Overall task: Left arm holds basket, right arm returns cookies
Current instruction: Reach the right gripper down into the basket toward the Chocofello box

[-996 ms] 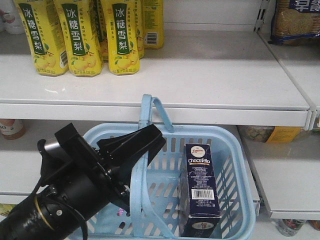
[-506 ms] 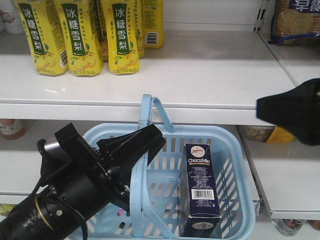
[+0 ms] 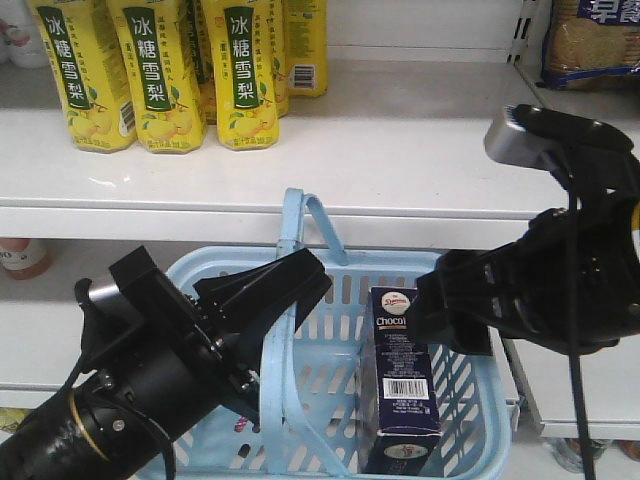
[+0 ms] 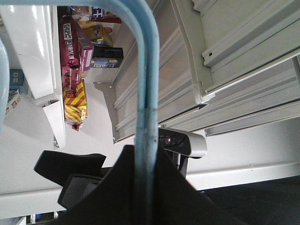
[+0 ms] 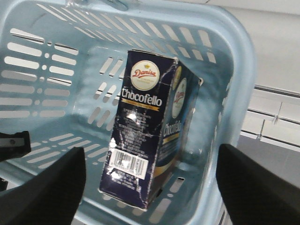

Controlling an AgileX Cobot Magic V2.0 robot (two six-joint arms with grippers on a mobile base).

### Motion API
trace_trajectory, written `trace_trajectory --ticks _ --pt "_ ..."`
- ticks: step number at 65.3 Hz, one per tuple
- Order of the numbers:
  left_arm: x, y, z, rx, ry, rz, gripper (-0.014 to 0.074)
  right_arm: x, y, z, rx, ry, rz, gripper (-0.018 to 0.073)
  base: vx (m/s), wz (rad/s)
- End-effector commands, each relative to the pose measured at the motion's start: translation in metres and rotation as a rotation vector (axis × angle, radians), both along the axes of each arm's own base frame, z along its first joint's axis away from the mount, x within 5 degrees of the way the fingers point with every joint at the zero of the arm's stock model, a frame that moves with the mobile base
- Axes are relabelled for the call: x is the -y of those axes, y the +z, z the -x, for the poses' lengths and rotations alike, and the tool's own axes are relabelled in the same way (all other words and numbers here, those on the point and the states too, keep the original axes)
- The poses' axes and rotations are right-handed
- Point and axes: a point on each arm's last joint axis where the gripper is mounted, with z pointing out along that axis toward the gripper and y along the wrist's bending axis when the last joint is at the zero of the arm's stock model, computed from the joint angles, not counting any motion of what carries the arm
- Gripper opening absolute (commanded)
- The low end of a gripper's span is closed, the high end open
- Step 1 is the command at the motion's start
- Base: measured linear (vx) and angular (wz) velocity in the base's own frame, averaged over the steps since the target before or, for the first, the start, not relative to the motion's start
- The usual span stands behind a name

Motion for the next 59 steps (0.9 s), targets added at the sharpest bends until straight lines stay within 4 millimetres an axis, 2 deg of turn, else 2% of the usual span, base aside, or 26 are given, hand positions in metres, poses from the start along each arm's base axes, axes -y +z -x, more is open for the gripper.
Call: trace_trajectory --ticks 1,13,36,59 --pt "-0.005 0.028 0.002 0.115 0.016 0.159 0.0000 -0.008 0.015 -0.002 0.058 0.007 -0.052 0.0537 0.00 0.00" --pt "-0.005 0.028 0.002 0.115 0.016 0.159 0.0000 -0.021 0.007 -0.006 0.037 0.021 -0.021 0.0537 0.00 0.00" --pt "-0.005 0.028 0.002 0.115 0.016 0.159 0.0000 -0.029 -0.003 -0.018 0.027 -0.002 -0.005 0.0537 0.00 0.00" --pt "-0.005 0.028 0.002 0.115 0.016 0.159 0.0000 -0.042 -0.012 -0.019 0.035 0.021 0.037 0.0536 0.00 0.00"
